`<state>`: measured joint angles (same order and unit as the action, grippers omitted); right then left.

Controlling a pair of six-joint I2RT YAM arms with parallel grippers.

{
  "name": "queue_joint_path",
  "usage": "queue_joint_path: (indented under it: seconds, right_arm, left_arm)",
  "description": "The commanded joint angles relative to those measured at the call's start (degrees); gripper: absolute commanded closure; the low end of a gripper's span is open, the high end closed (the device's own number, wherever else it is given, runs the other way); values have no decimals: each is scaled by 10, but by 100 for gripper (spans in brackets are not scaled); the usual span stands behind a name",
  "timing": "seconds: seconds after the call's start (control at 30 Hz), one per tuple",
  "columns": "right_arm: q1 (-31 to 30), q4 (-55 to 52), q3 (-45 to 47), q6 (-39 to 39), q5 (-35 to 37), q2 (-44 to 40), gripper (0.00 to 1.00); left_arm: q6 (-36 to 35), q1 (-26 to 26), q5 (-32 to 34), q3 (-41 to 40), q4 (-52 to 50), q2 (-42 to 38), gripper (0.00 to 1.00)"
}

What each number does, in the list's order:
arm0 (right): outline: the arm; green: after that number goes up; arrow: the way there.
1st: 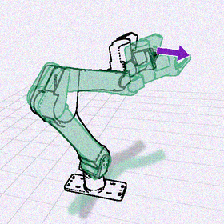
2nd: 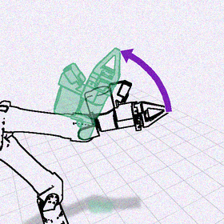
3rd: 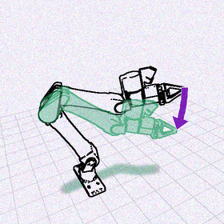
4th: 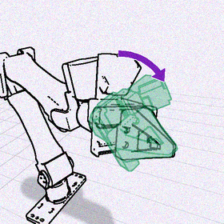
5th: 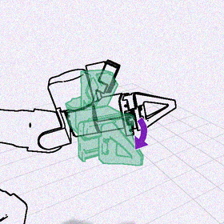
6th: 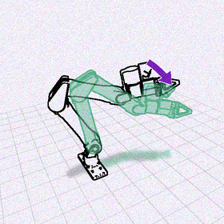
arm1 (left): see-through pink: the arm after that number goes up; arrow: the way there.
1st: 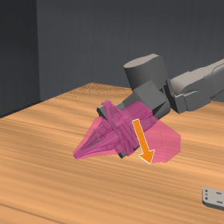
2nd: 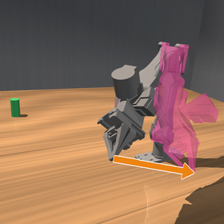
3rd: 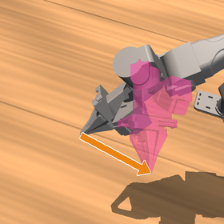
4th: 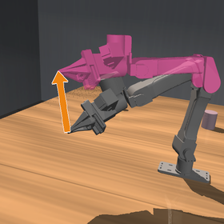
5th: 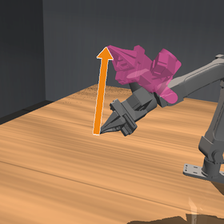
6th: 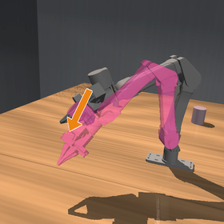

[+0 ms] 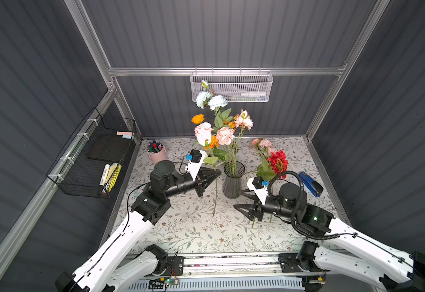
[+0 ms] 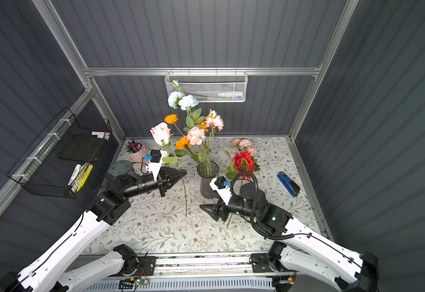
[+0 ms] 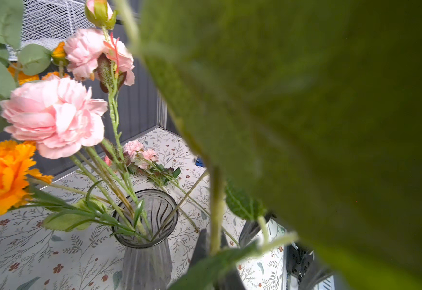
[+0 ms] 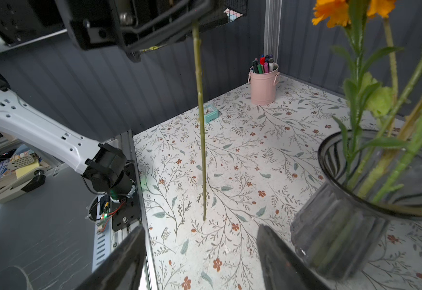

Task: Pick out pink flowers from the vase
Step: Place the flower at the center of the board.

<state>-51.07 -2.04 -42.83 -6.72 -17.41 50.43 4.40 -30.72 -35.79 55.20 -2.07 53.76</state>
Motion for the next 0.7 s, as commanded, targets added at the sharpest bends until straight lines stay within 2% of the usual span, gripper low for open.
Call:
queue_joint_path:
  seconds: [0.0,0.13,0.3,0.67]
  right_arm:
    - [-3,51,-43,16,17,37,34]
    - [-3,63,-79,21,32,85,43]
    - [-3,116,-84,24,41,112,45]
    - [-3,129,-125,27,-25,159,51]
  left_arm:
    - [11,-5,-47,-13,51,-14,93]
    - [18,-5,-68,-22,64,-14,93]
    - [21,-5,-78,-27,64,-14,92]
    - [15,-5,-79,-31,59,-9,92]
